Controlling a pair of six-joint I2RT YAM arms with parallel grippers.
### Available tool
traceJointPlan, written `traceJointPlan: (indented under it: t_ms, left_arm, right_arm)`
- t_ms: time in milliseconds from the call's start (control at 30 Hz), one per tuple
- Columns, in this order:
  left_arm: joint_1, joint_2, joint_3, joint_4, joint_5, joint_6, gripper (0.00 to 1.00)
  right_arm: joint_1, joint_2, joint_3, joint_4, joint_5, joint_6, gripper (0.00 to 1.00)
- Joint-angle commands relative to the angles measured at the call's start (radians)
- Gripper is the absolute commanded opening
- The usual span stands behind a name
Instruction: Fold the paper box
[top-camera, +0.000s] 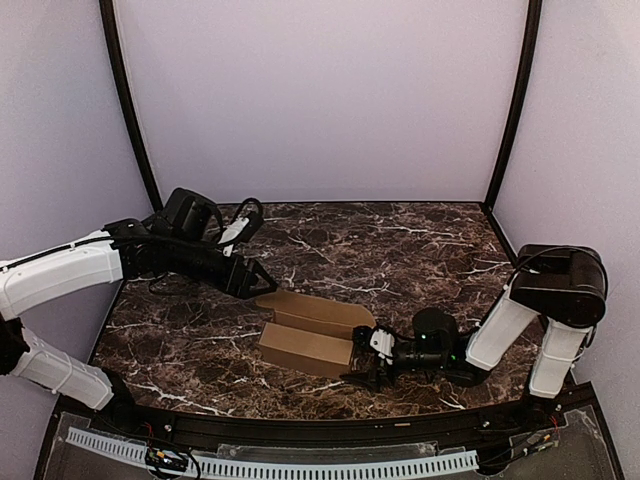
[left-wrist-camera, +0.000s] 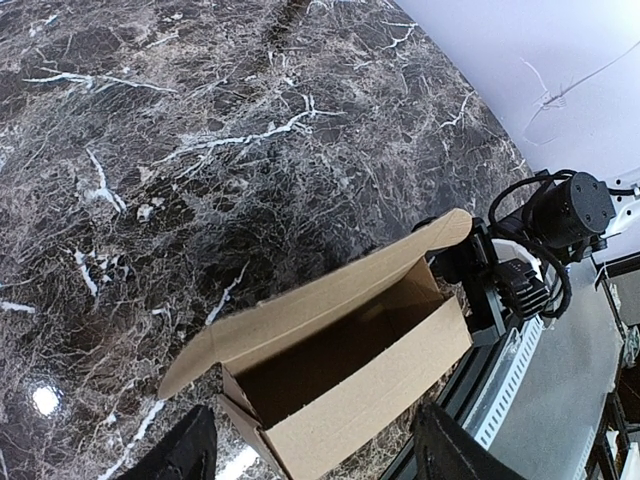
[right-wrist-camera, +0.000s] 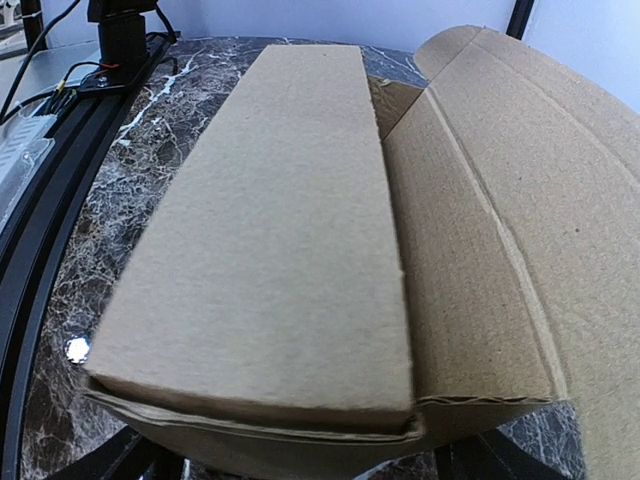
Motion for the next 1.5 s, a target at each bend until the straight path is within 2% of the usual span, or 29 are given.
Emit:
traceJointPlan:
  t_ms: [0, 100, 367, 600, 767, 867, 1033, 1133, 1267, 1467]
  left_arm:
    - [-0.006, -0.024, -0.011, -0.005, -0.007, 0.01, 0.67]
    - [-0.006, -0.02, 0.011, -0.028, -0.012, 0.023, 0.67]
    - [-0.009, -0.005, 0.1, -0.134, -0.056, 0.089, 0.66]
    - [-0.009, 0.026, 0.182, -0.219, -0.053, 0.143, 0.67]
    - [-0.009, 0.026, 0.172, -0.256, -0.064, 0.123, 0.65]
    - [-0.009, 0.01, 0.147, -0.267, -0.071, 0.035, 0.6]
    - [-0.01, -0.05, 0.081, -0.223, -0.007, -0.108, 0.55]
    - [-0.01, -0.077, 0.04, -0.202, 0.018, -0.186, 0.47]
    - [-0.011, -0.109, 0.0, -0.175, 0.038, -0.257, 0.39]
    - [-0.01, -0.134, -0.064, -0.137, 0.067, -0.332, 0.36]
  right_arm:
    - [-0.007, -0.011, 0.01, 0.03, 0.001, -0.012, 0.76]
    - [-0.006, -0.011, 0.013, 0.028, -0.009, -0.024, 0.58]
    - [-0.006, -0.048, 0.007, 0.02, -0.046, -0.07, 0.29]
    - [-0.005, -0.163, 0.0, -0.091, -0.158, -0.144, 0.23]
    - [-0.006, -0.266, 0.004, -0.213, -0.172, -0.164, 0.19]
    - [-0.005, -0.324, 0.0, -0.28, -0.156, -0.176, 0.18]
    - [-0.005, -0.379, 0.002, -0.358, -0.13, -0.203, 0.18]
    - [-0.005, -0.392, 0.012, -0.394, -0.107, -0.213, 0.17]
    - [-0.005, -0.387, 0.02, -0.407, -0.077, -0.213, 0.17]
    - [-0.002, -0.368, 0.03, -0.394, -0.052, -0.202, 0.15]
